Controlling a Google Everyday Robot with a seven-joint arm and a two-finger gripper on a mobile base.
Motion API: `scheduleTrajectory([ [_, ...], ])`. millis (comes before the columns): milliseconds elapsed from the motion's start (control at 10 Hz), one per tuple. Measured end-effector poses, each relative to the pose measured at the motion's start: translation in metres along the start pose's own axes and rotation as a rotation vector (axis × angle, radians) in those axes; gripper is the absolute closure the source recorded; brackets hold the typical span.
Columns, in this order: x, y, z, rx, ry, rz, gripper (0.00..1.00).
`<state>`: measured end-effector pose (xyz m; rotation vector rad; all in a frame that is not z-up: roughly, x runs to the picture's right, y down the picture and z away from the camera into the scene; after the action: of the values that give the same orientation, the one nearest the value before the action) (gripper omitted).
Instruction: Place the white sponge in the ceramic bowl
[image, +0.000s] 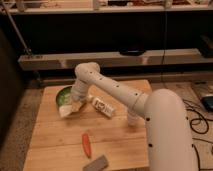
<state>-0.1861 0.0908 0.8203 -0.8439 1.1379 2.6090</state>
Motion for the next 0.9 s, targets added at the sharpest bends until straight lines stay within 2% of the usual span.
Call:
scheduleTrajectory([
  [100, 0.002, 0.0, -0.003, 0.002, -0.005, -0.007, 0.7],
  [200, 0.003, 0.001, -0.005, 0.001, -0.003, -0.007, 0.67],
  [400, 0.002, 0.01, -0.004, -0.013, 0.007, -0.011, 0.77],
  [500, 0.01, 0.024, -0.008, -0.026, 0.02, -0.021, 0.91],
  [600, 0.01, 0.036, -0.015, -0.041, 0.03, -0.017, 0.97],
  [900, 0.004, 0.061, -0.03, -0.078, 0.036, 0.002, 1.0],
])
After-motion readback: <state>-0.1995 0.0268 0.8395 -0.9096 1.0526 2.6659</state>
